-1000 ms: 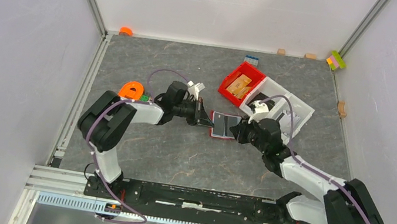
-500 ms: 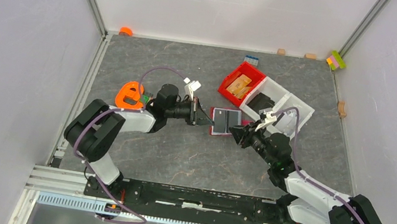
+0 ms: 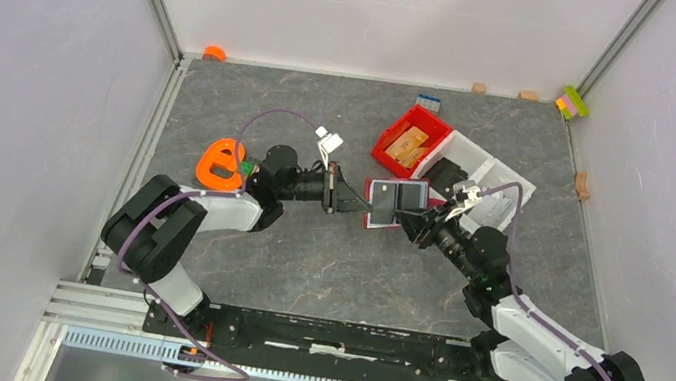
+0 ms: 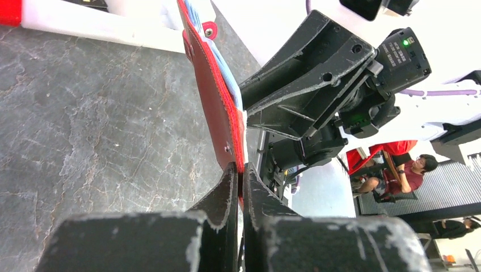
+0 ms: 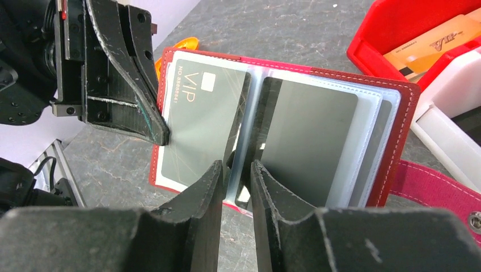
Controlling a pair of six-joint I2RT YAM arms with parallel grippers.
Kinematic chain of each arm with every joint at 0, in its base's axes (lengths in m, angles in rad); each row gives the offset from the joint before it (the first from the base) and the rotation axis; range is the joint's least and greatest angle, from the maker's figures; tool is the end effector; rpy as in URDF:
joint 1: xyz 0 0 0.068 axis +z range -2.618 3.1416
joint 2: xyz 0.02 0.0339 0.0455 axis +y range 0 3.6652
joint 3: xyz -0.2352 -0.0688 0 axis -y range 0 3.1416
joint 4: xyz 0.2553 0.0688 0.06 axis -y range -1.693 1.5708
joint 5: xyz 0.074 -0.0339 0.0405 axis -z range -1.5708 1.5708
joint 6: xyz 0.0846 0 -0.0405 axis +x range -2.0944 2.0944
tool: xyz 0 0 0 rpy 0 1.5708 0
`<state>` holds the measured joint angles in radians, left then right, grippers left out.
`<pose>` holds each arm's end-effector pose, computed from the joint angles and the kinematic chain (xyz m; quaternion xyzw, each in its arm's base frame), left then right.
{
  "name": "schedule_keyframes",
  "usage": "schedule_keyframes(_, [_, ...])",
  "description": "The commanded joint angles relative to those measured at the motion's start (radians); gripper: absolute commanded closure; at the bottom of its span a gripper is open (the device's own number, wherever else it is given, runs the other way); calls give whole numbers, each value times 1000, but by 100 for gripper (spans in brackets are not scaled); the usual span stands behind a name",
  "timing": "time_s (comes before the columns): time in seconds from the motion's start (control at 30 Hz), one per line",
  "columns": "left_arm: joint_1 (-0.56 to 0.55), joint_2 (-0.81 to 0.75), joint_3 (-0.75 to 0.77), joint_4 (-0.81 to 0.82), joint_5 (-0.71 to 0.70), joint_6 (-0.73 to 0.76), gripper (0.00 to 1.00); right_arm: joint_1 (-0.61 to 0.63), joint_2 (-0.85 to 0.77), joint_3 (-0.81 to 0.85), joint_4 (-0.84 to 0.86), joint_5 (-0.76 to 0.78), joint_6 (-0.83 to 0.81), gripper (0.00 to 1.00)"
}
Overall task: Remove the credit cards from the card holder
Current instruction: Remove the credit card from the card holder.
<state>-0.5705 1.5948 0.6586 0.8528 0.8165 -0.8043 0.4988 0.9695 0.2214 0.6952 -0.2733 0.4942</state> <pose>0.2670 -0.2446 0.1676 0.1882 0.7022 -0.6201 0.2949 0.2263 0.1493 0.1695 -0.0954 0.7186 0.4117 0.5523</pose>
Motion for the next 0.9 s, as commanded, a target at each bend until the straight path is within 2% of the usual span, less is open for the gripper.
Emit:
schedule_keyframes(0.0, [-6, -43, -7, 118, 36, -23, 98, -26, -35, 15, 49, -43, 31, 71])
schedule_keyframes(0.37, [-17, -15, -12, 269, 93, -106, 98, -57, 0, 25, 95, -146, 69, 72])
schedule_keyframes(0.67, [-19, -4, -5, 249, 88, -102, 98, -63, 0, 20, 139, -197, 91, 72])
schedule_keyframes(0.87, [-19, 4, 0, 230, 75, -92, 98, -63, 36, 17, 230, -276, 146, 72])
